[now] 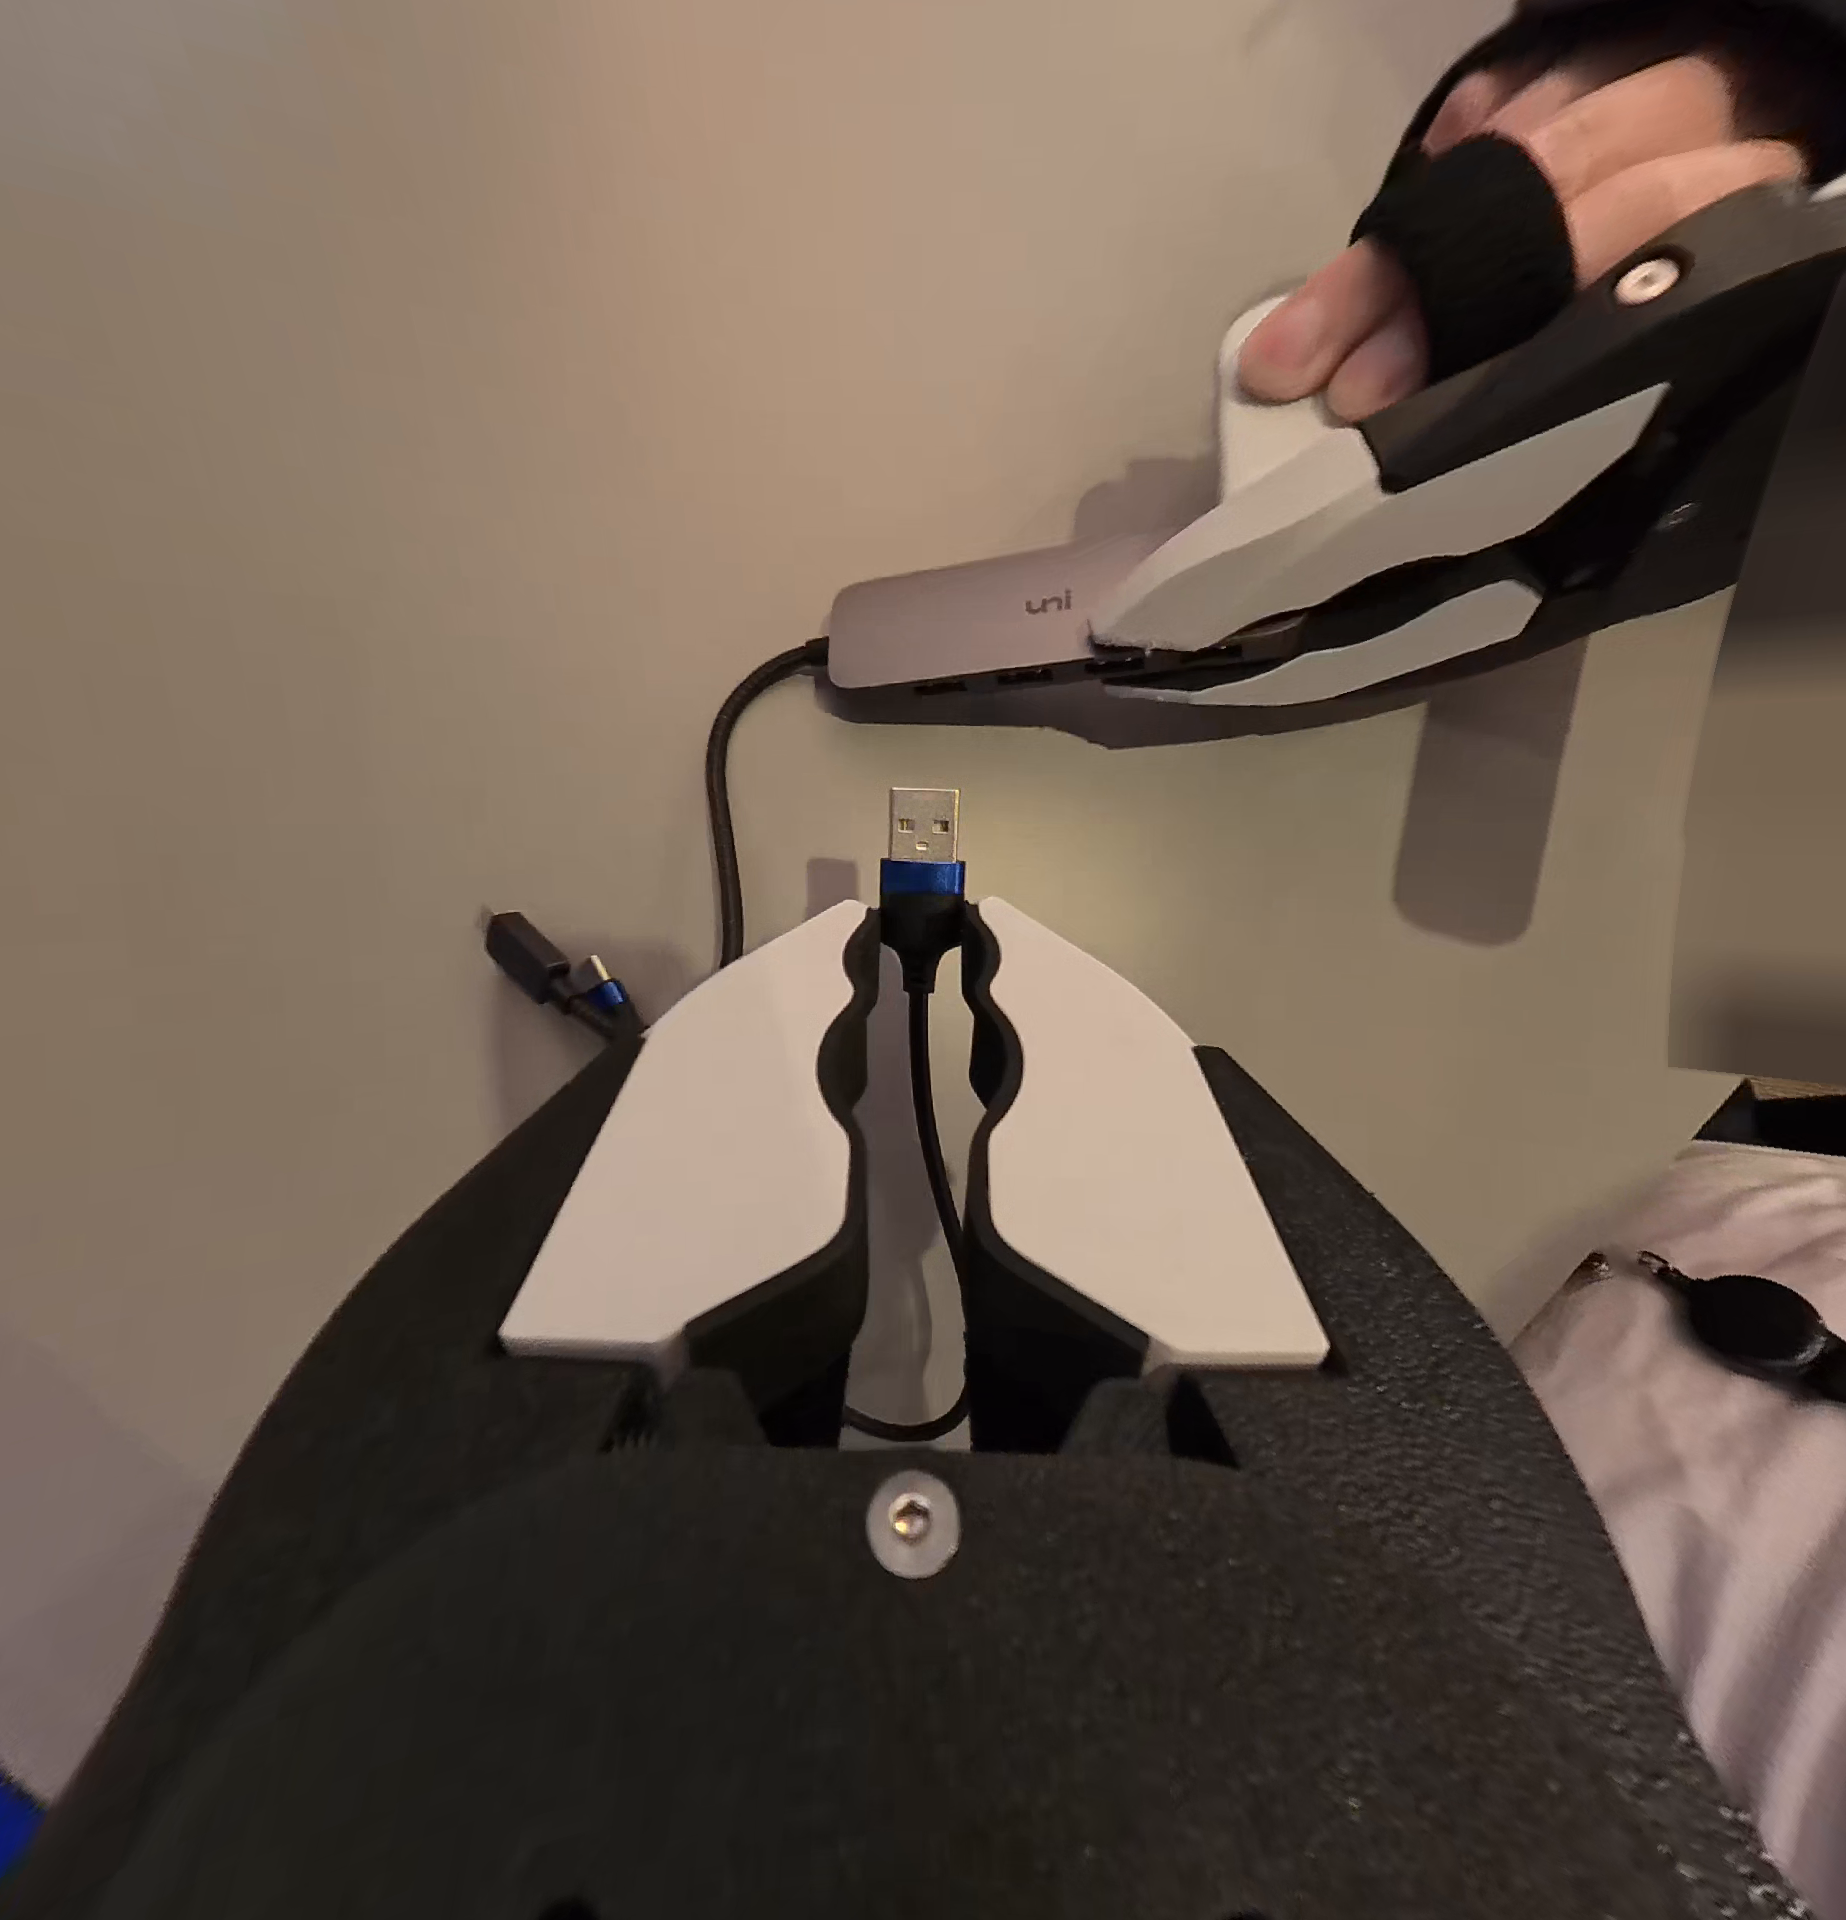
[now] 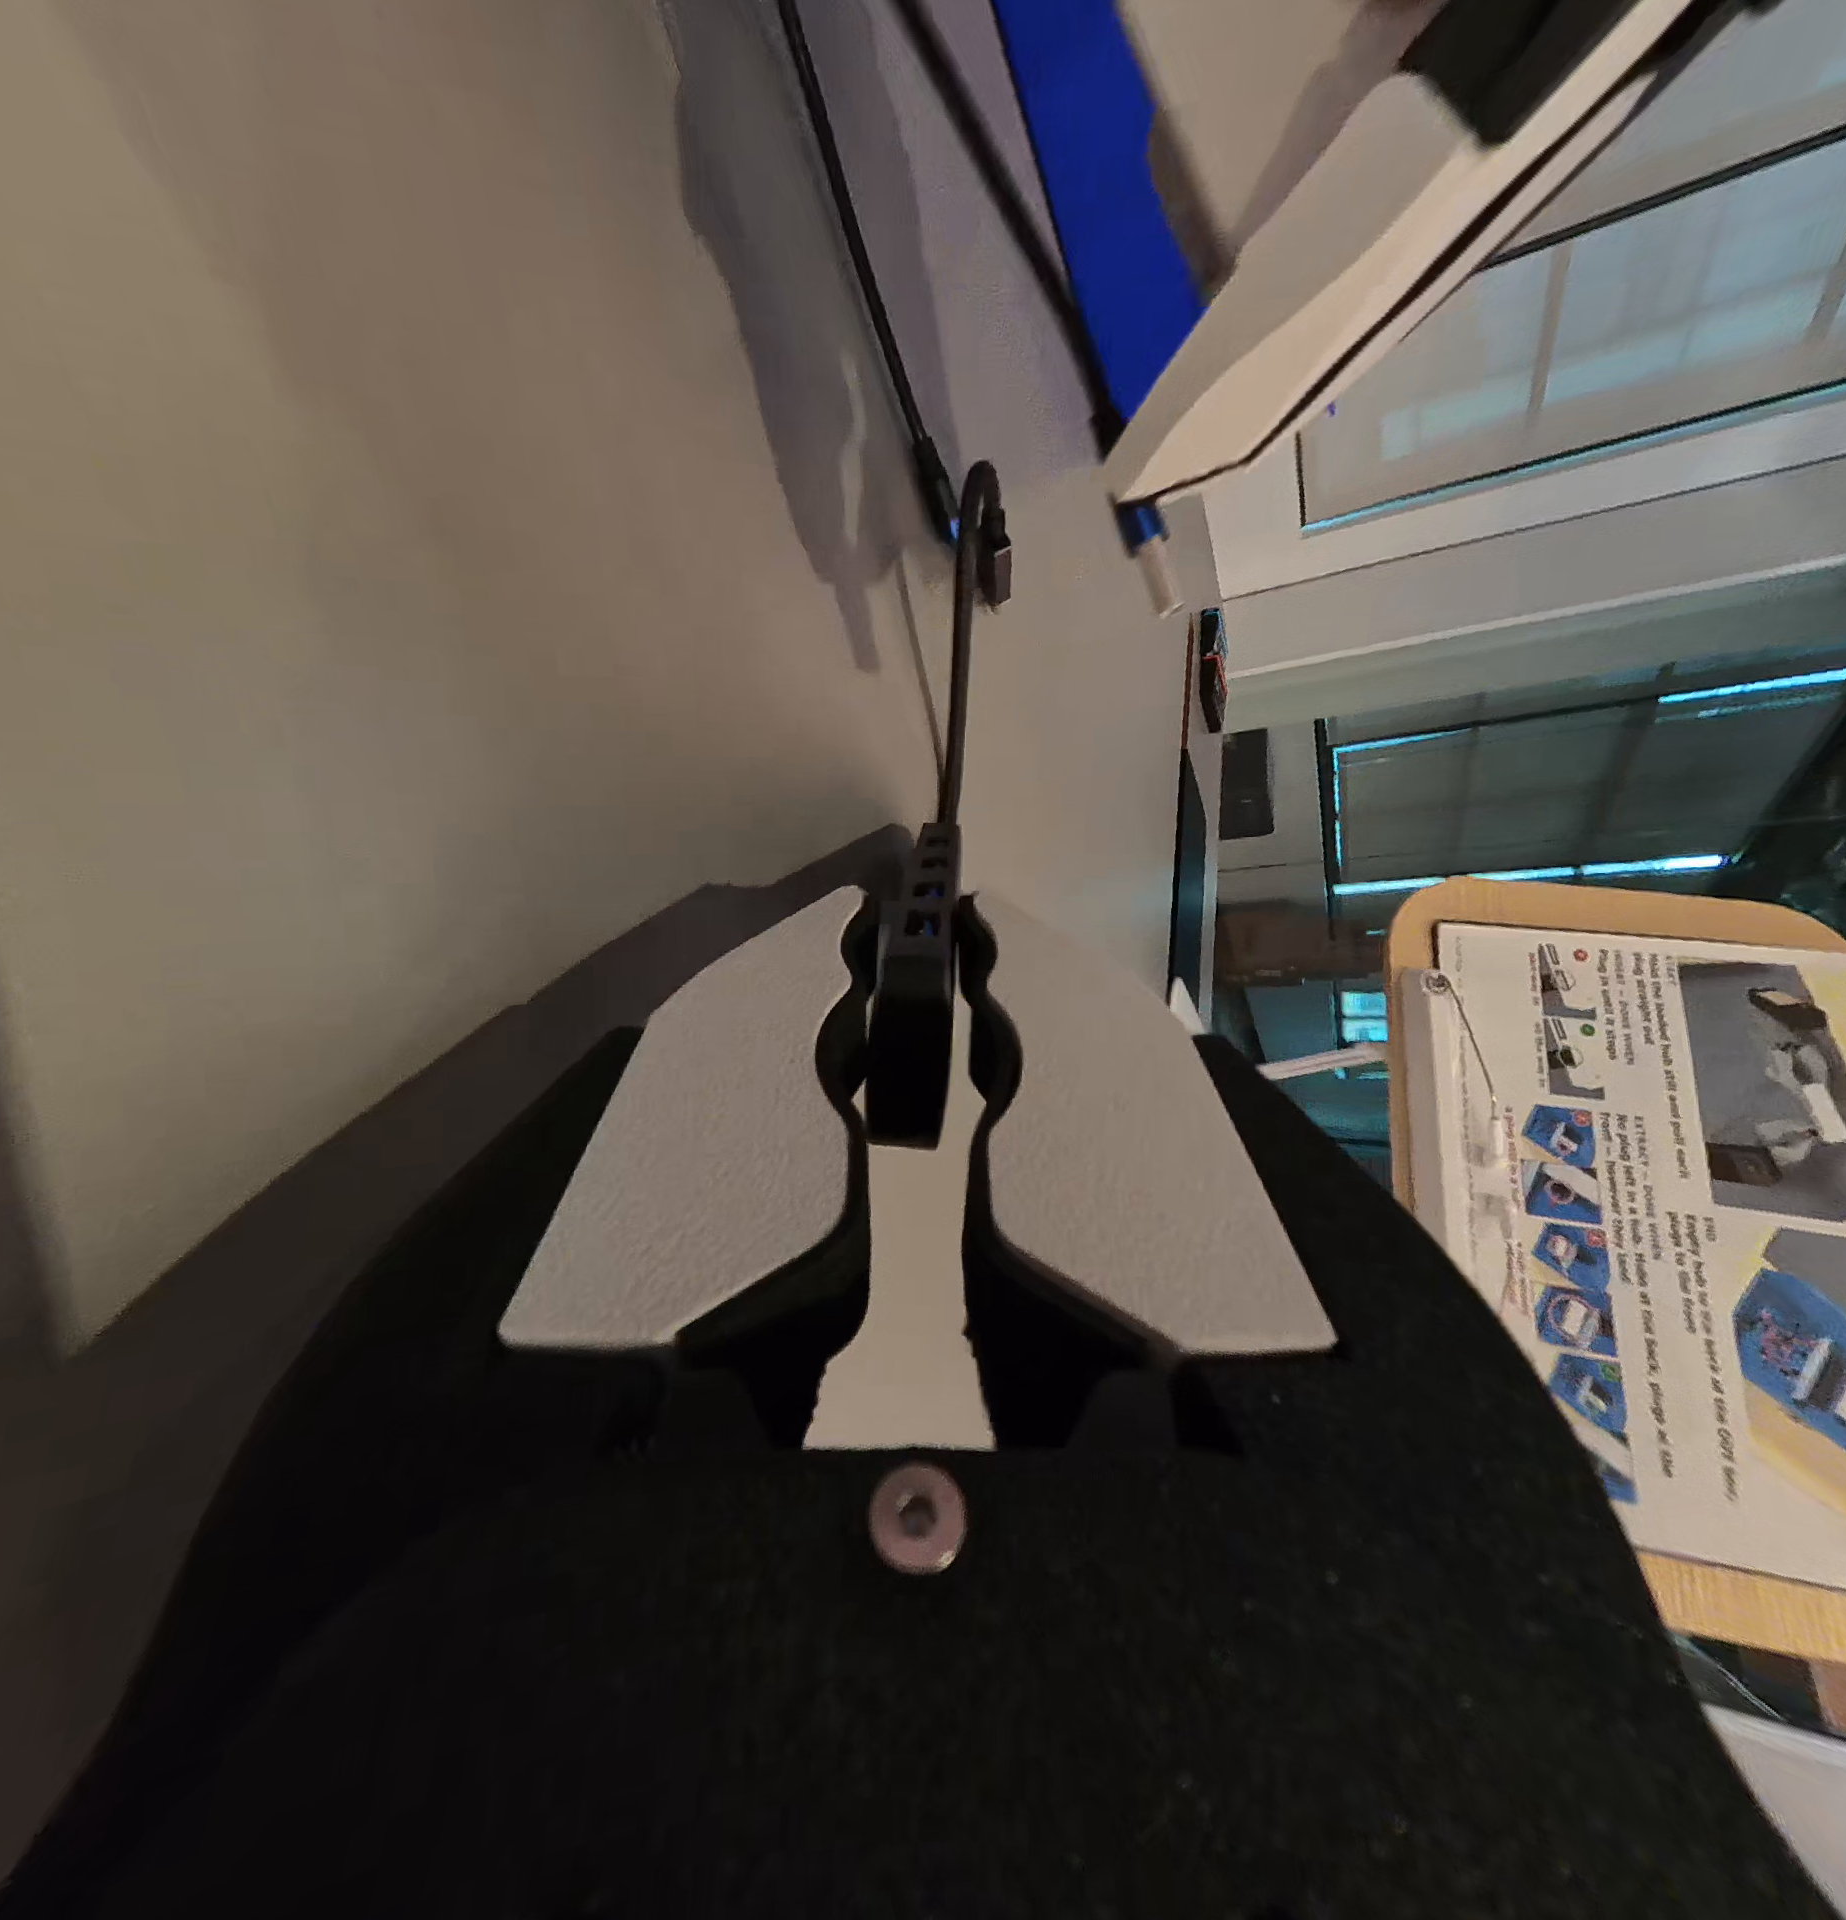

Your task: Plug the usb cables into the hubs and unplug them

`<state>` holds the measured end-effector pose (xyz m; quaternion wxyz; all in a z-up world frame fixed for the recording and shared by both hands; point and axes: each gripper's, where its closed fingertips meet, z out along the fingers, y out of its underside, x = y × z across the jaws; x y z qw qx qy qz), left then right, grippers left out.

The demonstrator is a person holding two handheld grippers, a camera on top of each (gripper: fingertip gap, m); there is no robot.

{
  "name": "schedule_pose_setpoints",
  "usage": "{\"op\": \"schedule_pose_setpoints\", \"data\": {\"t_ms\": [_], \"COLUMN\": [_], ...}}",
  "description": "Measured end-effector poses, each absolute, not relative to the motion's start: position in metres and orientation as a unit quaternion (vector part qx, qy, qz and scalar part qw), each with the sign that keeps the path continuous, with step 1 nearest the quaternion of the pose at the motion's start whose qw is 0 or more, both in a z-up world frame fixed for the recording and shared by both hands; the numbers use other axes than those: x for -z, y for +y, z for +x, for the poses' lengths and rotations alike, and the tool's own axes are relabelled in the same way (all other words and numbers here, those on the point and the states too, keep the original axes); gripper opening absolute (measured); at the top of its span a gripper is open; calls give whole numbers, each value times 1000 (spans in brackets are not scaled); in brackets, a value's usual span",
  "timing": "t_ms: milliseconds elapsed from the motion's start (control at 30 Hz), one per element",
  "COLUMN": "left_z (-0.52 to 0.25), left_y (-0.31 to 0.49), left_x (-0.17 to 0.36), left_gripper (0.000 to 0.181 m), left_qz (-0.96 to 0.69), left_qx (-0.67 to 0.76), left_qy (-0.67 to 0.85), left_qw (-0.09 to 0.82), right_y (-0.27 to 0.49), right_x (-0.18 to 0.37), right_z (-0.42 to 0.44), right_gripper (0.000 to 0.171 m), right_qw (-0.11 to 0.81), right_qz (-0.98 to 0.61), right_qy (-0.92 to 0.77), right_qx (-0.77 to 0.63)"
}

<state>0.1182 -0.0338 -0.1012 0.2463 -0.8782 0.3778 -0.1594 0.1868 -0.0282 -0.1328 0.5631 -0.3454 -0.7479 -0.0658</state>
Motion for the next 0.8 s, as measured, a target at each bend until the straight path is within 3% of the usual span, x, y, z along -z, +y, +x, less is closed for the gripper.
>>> {"op": "schedule_pose_setpoints", "data": {"t_ms": [267,400,667,800], "left_z": [124,125,126,128], "left_y": [-35,-34,-31,-30], "left_x": [86,87,85,85], "left_gripper": [15,15,15,15], "left_qz": [-867,-867,-865,-865], "left_qx": [165,164,165,165], "left_qy": [391,395,402,402], "left_qw": [261,255,249,251], "right_y": [-20,-17,-26,-28], "right_x": [142,143,147,144], "right_z": [196,200,214,219], "right_gripper": [19,29,34,45], "right_qw": [567,553,515,502], "right_qz": [-307,-342,-425,-478], "right_qy": [-743,-742,-738,-719], "right_qx": [177,162,99,55]}}
